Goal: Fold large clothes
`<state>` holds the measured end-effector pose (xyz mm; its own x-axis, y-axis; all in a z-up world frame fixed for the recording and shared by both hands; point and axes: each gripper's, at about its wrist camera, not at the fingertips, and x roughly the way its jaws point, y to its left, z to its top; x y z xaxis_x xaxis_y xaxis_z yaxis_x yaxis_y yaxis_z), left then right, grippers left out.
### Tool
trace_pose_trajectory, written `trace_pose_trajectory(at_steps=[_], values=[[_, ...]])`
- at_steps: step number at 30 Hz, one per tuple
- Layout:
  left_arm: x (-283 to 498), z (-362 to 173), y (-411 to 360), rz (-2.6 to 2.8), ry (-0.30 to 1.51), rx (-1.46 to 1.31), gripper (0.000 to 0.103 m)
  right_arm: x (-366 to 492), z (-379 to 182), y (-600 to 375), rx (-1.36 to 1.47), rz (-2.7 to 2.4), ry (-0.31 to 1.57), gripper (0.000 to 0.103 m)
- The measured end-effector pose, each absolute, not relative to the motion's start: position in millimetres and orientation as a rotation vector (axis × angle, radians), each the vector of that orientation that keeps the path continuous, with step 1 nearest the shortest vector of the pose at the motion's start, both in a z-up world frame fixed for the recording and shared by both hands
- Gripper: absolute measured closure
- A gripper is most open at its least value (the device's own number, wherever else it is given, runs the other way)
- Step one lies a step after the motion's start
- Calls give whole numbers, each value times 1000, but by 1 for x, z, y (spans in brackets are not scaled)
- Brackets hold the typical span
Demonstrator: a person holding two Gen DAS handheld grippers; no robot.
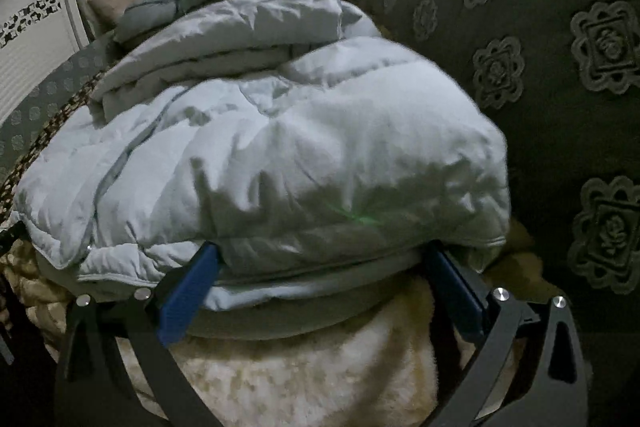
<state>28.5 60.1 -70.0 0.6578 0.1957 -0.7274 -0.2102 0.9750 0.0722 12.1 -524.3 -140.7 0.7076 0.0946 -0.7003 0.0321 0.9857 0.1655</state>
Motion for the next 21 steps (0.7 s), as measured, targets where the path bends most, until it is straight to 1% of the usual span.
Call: trace_pose_trajectory(at_steps=[3, 7, 16, 21], values=[[34, -86, 63, 231, 873, -37, 3, 15, -145, -527, 197, 44, 793, 1], [34, -89, 61, 236, 854, -44, 3, 15, -146, -527, 200, 45, 793, 1], [23, -65, 56, 175, 755, -82, 3, 18, -143, -529, 207, 41, 767, 1], [29, -49, 51, 142, 693, -70, 3, 16, -138, -529, 215, 42, 738, 1]])
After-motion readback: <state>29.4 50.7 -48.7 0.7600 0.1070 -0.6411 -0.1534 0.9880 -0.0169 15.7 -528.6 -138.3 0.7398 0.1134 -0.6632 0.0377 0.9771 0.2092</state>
